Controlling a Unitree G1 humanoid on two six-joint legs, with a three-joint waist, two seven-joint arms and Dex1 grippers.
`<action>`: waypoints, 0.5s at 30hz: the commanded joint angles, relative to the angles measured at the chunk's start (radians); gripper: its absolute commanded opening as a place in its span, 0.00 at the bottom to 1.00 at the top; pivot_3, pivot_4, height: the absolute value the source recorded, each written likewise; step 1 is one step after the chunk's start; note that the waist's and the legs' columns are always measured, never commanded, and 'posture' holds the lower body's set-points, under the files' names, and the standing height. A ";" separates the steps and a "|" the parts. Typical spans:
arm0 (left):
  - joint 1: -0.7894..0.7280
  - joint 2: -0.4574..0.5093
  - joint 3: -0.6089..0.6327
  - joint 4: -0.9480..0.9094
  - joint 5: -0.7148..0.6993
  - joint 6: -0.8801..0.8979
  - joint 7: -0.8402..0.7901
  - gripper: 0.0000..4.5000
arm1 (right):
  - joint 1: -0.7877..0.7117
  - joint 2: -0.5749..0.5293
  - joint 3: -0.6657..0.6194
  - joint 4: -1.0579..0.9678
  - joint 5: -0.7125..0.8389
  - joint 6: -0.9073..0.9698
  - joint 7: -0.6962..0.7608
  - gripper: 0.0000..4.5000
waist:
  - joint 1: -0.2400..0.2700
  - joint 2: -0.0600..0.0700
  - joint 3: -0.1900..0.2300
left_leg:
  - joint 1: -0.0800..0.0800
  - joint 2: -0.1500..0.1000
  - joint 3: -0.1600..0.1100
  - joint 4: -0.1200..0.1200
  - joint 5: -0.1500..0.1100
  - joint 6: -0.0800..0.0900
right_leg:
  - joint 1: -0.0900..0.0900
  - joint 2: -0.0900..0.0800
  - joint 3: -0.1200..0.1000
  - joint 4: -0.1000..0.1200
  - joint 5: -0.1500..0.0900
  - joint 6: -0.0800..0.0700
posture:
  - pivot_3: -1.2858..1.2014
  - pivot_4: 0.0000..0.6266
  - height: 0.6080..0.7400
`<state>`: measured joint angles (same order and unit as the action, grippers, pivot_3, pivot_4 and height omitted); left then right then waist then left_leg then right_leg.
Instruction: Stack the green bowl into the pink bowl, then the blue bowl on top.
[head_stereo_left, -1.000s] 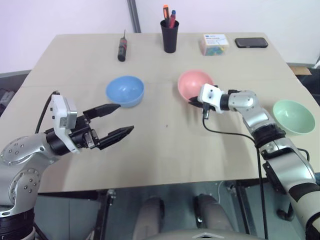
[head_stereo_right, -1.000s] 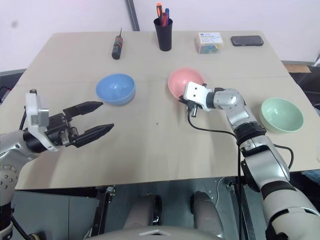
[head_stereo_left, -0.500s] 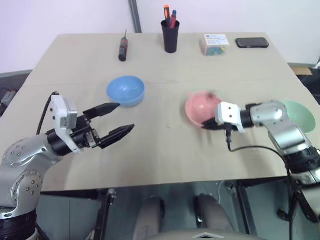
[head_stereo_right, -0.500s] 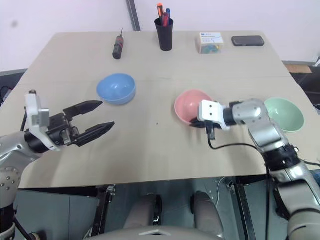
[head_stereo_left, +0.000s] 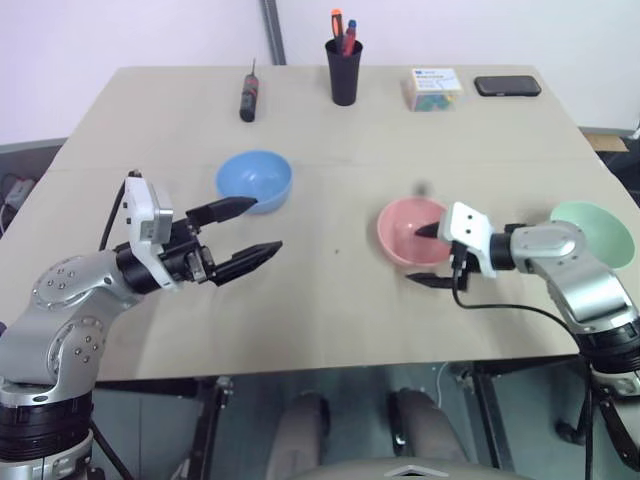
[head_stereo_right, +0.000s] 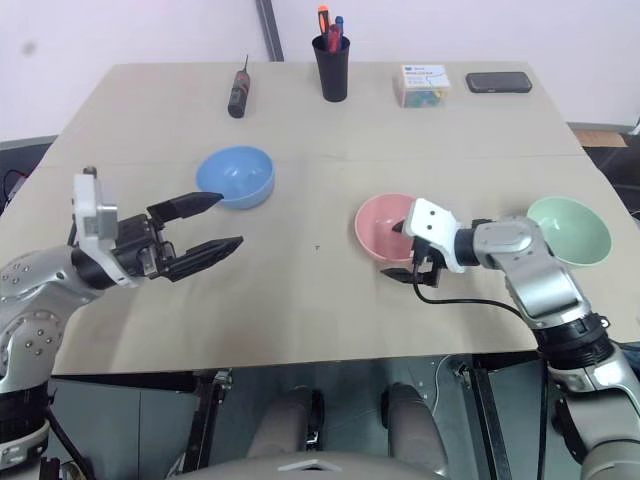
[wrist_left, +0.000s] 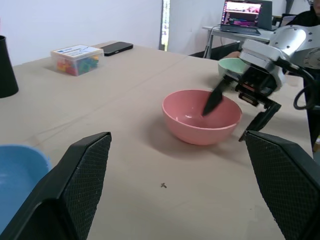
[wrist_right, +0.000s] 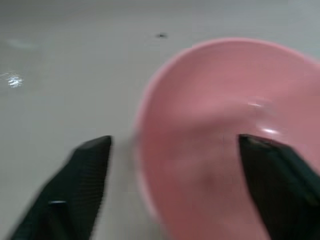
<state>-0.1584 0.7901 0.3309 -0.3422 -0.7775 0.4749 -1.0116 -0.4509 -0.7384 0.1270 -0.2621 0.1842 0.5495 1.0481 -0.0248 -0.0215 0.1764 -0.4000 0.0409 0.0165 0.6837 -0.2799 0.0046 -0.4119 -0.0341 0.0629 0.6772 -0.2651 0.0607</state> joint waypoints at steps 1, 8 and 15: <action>-0.047 0.004 -0.026 0.014 0.004 -0.020 -0.035 1.00 | 0.048 -0.040 -0.205 -0.162 0.135 0.107 -0.022 0.98 | 0.005 0.000 0.000 | 0.000 0.000 0.000 0.000 0.000 0.000 | 0.000 0.000 0.000 0.000 0.000 0.000 | 0.52 0.24 1.00; -0.143 -0.021 -0.118 0.076 0.039 -0.042 -0.095 1.00 | 0.173 -0.077 -0.481 -0.155 0.101 0.224 -0.270 0.98 | 0.014 -0.001 -0.001 | 0.000 0.000 0.001 0.000 0.000 0.000 | 0.001 0.001 0.000 0.000 0.000 0.000 | 0.52 0.24 1.00; -0.218 -0.047 -0.169 0.135 0.069 -0.058 -0.138 1.00 | 0.279 -0.056 -0.473 -0.034 -0.015 0.239 -0.462 0.98 | 0.004 -0.001 -0.001 | 0.000 0.000 0.002 0.000 0.000 0.000 | 0.000 0.001 0.002 0.000 0.000 0.000 | 0.52 0.24 1.00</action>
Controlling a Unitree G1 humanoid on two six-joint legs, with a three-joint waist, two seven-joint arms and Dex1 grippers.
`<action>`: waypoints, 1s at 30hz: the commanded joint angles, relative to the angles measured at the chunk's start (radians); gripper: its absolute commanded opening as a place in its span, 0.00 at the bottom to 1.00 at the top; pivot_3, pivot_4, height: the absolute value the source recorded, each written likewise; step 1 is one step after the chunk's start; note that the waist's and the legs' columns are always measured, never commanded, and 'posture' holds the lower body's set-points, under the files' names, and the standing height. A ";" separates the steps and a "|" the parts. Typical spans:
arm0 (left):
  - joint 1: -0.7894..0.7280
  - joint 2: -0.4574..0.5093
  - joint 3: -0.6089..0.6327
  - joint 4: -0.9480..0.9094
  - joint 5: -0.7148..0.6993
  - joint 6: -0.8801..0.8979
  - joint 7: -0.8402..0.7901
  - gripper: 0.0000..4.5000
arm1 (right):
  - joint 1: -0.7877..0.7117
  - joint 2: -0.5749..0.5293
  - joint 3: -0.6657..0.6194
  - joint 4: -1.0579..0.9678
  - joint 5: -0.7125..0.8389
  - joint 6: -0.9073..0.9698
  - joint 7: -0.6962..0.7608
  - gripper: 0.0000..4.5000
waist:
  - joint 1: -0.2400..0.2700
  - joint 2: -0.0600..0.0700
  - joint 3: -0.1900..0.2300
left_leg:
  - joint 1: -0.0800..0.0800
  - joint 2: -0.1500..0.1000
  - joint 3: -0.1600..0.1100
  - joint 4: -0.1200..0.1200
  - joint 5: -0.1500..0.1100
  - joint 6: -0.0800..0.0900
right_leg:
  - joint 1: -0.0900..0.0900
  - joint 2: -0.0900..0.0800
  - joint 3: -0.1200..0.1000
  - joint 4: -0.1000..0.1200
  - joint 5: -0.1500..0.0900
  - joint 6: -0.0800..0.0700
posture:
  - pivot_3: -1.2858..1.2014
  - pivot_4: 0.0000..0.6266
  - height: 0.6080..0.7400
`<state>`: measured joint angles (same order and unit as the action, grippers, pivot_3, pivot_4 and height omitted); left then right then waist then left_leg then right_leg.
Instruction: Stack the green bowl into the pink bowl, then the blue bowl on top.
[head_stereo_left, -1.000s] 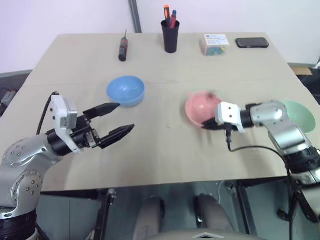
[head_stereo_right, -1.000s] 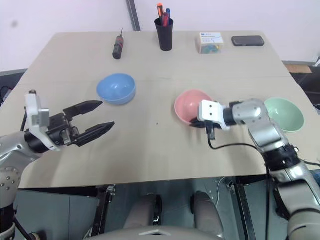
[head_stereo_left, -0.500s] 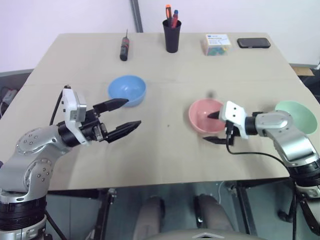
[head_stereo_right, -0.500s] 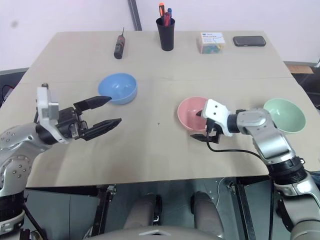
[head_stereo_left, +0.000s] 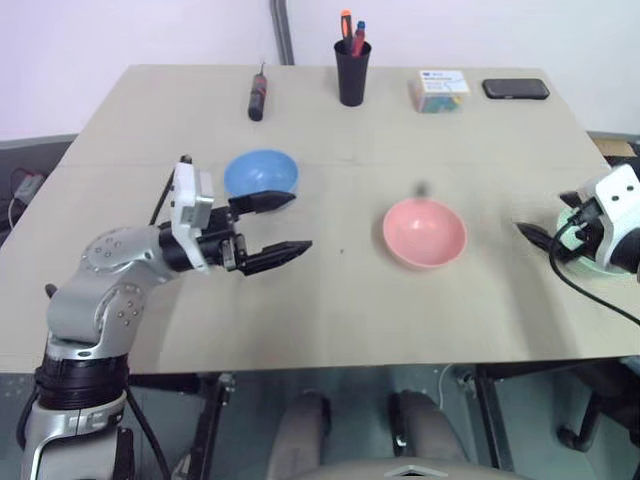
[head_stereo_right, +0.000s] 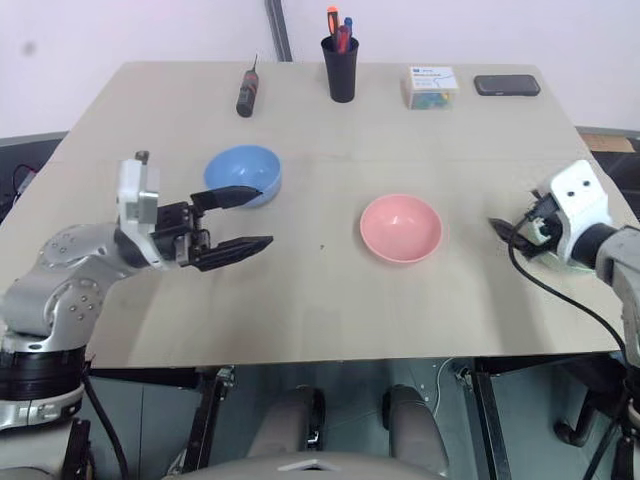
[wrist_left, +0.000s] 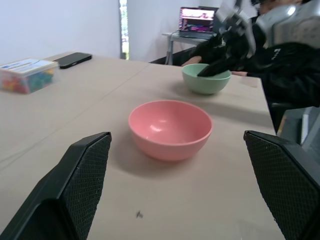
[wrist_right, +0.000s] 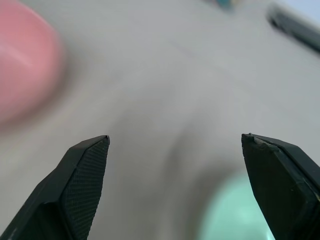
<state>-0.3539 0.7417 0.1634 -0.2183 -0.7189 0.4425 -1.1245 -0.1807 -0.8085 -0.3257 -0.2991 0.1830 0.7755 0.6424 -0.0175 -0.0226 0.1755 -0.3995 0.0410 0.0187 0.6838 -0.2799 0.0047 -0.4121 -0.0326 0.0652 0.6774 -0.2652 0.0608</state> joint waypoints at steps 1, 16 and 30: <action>-0.026 0.000 -0.003 0.017 0.012 -0.027 -0.029 1.00 | 0.015 0.021 -0.019 0.006 -0.009 0.022 -0.062 0.98 | -0.007 0.000 0.000 | 0.000 0.000 0.001 0.000 0.000 0.000 | 0.000 0.000 0.001 0.000 0.000 0.000 | 0.52 0.24 1.00; -0.021 0.004 0.022 -0.011 -0.011 0.007 -0.008 1.00 | -0.027 0.046 0.040 0.108 0.015 -0.004 -0.066 0.14 | -0.015 0.000 0.000 | 0.000 0.000 0.000 0.000 0.000 0.000 | 0.000 0.000 0.001 0.000 0.000 0.000 | 0.52 0.24 1.00; 0.018 0.007 0.066 -0.032 -0.011 0.026 0.025 1.00 | -0.237 0.073 0.202 -0.228 0.276 -0.077 0.150 0.01 | -0.031 0.002 0.001 | 0.001 0.003 -0.001 0.000 0.000 0.000 | -0.001 0.002 0.002 0.001 0.000 0.000 | 0.52 0.24 1.00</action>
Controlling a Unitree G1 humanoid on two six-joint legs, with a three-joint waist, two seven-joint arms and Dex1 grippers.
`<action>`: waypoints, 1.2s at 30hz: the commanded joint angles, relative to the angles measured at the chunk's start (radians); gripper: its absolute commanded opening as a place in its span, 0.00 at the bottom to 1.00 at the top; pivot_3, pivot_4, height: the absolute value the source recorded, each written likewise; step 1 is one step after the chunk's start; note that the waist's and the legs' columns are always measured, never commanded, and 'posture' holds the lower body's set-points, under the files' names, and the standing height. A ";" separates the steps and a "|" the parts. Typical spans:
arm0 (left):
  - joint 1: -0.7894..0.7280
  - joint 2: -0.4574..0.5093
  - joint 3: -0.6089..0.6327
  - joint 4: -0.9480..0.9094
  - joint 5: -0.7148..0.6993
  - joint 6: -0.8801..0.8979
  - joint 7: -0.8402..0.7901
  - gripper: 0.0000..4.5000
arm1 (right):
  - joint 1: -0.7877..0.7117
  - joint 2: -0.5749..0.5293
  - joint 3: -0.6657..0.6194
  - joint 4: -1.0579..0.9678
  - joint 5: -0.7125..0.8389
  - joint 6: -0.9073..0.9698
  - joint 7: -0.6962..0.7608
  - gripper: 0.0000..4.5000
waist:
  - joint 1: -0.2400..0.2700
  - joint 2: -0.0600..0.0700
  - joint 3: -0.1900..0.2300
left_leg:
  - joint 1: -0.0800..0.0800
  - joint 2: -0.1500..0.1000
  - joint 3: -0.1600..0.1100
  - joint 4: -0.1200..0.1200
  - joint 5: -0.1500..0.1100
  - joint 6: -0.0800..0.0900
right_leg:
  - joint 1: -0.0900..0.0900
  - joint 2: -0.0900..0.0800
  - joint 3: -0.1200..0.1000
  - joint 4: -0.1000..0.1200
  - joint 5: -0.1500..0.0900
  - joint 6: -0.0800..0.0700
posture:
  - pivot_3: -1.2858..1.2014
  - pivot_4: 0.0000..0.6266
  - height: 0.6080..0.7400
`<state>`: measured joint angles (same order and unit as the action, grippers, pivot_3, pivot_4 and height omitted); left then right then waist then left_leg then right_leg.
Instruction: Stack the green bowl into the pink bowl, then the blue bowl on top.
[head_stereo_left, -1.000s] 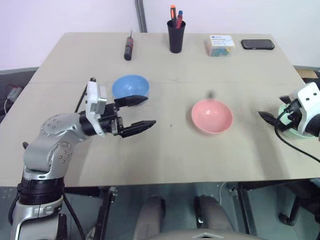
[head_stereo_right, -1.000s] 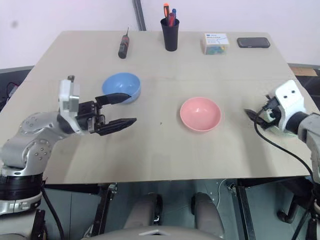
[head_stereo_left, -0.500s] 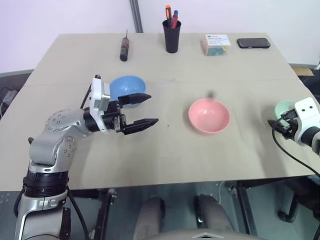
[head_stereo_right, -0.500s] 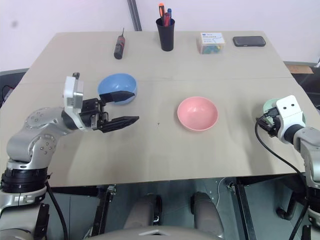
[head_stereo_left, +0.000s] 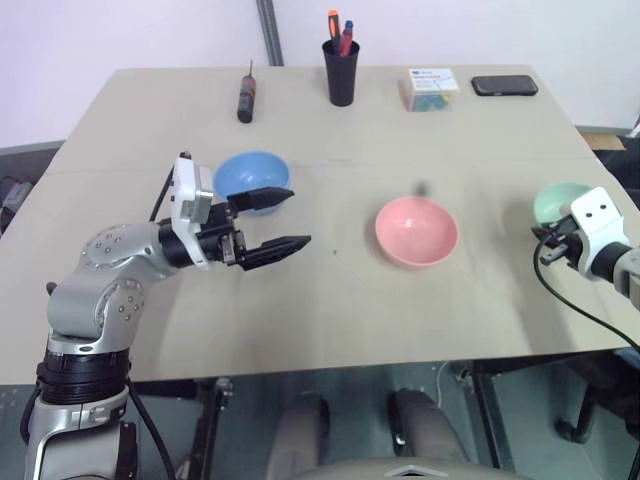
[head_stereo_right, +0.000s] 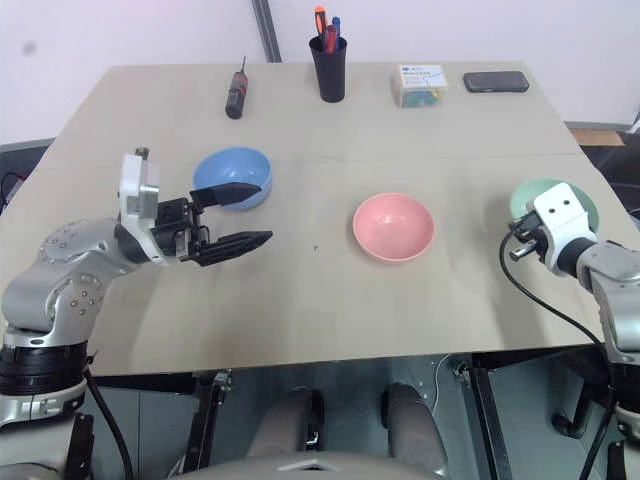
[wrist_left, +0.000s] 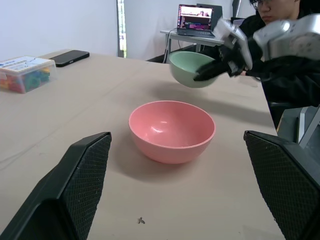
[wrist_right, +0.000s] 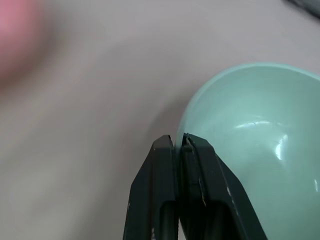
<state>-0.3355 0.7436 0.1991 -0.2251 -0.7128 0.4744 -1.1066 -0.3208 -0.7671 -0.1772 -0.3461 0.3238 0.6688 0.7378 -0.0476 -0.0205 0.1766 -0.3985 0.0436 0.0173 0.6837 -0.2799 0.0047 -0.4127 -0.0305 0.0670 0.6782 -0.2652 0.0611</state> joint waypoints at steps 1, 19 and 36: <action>0.000 0.004 0.031 -0.022 -0.015 -0.008 0.008 1.00 | -0.127 0.052 0.086 -0.204 0.157 0.049 0.054 0.01 | 0.002 0.000 0.000 | 0.000 0.001 -0.001 0.000 0.000 0.000 | 0.000 0.001 0.000 0.000 0.000 0.000 | 0.52 0.24 1.00; 0.032 0.014 0.065 -0.081 0.102 -0.020 0.234 1.00 | -0.125 0.058 0.287 -0.113 0.066 -0.008 0.070 0.98 | 0.031 -0.002 -0.001 | -0.003 -0.002 -0.002 0.001 0.000 0.000 | 0.000 -0.003 -0.006 -0.002 0.000 0.000 | 0.52 0.24 1.00; -0.469 0.124 -0.593 0.364 0.860 -0.092 0.255 0.94 | -0.134 0.129 0.151 -0.216 0.172 -0.067 0.015 1.00 | 0.033 -0.003 0.000 | -0.004 -0.002 -0.001 0.000 0.000 0.000 | -0.001 -0.001 -0.004 -0.002 0.000 0.000 | 0.52 0.24 1.00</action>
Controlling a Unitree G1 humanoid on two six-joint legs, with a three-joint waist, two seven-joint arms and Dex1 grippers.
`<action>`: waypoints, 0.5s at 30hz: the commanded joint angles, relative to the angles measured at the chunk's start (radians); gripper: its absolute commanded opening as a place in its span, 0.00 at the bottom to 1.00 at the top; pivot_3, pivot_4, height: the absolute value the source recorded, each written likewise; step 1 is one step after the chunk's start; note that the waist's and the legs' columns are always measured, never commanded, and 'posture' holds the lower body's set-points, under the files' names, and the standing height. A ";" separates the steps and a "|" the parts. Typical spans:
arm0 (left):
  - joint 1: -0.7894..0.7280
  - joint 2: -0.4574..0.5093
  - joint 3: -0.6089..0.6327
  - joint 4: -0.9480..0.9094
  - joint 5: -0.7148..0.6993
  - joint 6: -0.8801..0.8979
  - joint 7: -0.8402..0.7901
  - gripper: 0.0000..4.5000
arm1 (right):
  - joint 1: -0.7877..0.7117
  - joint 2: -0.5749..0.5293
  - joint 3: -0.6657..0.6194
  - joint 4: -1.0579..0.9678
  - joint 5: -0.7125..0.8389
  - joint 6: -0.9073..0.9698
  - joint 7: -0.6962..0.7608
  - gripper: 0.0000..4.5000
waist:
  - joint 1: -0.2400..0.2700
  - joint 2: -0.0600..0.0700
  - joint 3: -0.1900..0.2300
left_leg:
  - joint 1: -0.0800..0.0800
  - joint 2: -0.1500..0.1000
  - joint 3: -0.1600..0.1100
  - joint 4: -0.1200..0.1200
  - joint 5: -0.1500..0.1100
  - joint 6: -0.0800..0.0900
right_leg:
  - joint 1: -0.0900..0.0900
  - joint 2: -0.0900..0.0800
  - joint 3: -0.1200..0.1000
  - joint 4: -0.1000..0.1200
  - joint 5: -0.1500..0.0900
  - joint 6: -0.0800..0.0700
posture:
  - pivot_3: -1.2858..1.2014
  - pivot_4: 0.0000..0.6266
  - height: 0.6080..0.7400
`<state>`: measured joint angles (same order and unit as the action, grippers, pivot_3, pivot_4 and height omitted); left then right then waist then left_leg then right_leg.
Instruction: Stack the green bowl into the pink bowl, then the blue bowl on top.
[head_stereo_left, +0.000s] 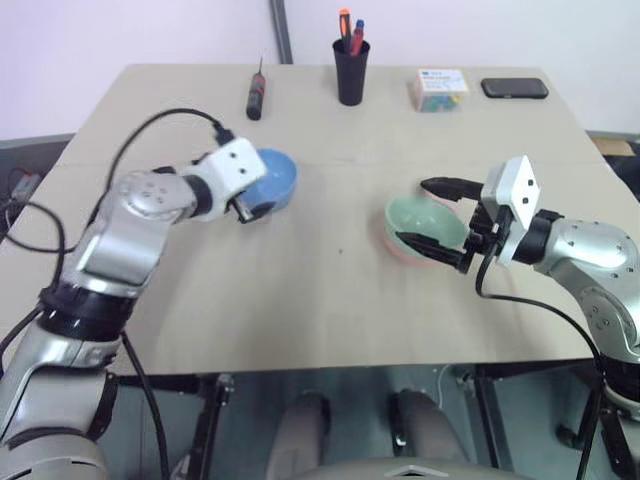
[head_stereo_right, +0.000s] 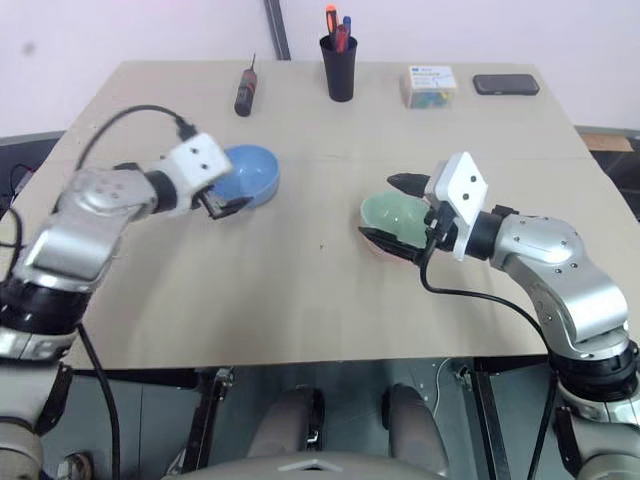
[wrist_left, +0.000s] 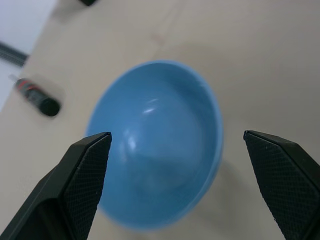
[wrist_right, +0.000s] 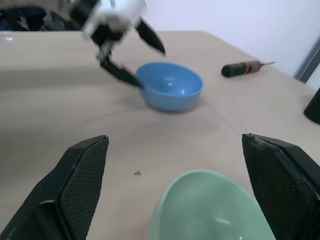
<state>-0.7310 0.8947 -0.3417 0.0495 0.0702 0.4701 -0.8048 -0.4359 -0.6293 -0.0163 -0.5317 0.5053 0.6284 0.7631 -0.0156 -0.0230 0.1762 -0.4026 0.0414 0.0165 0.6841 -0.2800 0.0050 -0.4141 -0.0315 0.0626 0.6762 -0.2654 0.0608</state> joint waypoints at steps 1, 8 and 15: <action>-0.093 -0.041 -0.065 0.114 0.085 -0.101 -0.067 0.89 | -0.016 -0.014 -0.012 -0.034 -0.012 -0.029 -0.010 1.00 | 0.003 0.000 0.000 | 0.000 0.000 0.000 0.000 0.000 0.000 | 0.000 0.000 0.000 0.000 0.000 0.000 | 0.52 0.24 1.00; -0.137 -0.077 -0.057 0.209 0.123 -0.133 -0.127 0.40 | 0.031 -0.042 -0.050 -0.060 -0.004 -0.039 -0.014 1.00 | 0.004 0.000 0.000 | -0.004 0.000 -0.001 0.002 0.000 0.000 | -0.002 -0.001 -0.002 0.000 0.000 0.000 | 0.52 0.24 1.00; -0.140 -0.104 -0.003 0.160 0.073 -0.139 -0.198 0.04 | 0.065 -0.053 -0.075 -0.066 -0.010 -0.055 -0.029 1.00 | 0.004 0.000 0.000 | -0.009 0.000 -0.004 0.004 0.000 0.000 | -0.005 -0.001 -0.004 0.001 0.000 0.000 | 0.52 0.24 1.00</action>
<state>-0.8469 0.7862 -0.3993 0.2658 0.1723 0.3476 -0.9787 -0.3762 -0.6695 -0.0507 -0.5553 0.4943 0.5983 0.7431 -0.0118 -0.0231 0.1762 -0.4131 0.0413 0.0117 0.6889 -0.2799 0.0052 -0.4202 -0.0324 0.0574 0.6771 -0.2652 0.0609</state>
